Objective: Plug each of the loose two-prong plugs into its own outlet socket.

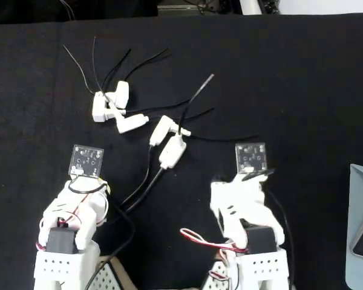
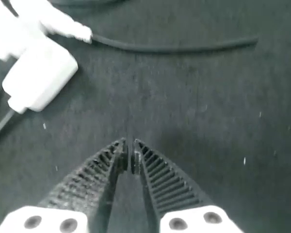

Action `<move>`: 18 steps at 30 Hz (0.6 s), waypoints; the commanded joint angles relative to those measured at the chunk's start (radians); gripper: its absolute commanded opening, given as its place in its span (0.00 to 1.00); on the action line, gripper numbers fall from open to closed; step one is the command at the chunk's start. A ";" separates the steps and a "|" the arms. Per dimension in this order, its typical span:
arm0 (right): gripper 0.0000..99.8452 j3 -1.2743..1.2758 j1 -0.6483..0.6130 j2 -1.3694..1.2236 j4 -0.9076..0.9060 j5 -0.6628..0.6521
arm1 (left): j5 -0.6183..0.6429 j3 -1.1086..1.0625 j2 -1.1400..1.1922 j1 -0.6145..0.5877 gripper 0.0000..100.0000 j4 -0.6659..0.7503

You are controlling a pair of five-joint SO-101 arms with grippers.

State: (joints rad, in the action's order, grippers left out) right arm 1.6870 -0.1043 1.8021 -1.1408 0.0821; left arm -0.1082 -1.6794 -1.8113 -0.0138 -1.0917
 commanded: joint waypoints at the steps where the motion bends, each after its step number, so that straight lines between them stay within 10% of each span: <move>1: 0.01 -0.002 0.014 0.071 -0.074 0.012 | -0.003 -0.021 -0.005 0.013 0.03 0.015; 18: 0.01 -0.002 0.018 0.076 -0.155 0.012 | 0.000 -0.021 -0.002 0.012 0.03 0.012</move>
State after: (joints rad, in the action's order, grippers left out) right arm 1.6870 -0.1028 1.8036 -1.2896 0.0852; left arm -0.1082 -1.6794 -1.8113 -0.0077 -1.0917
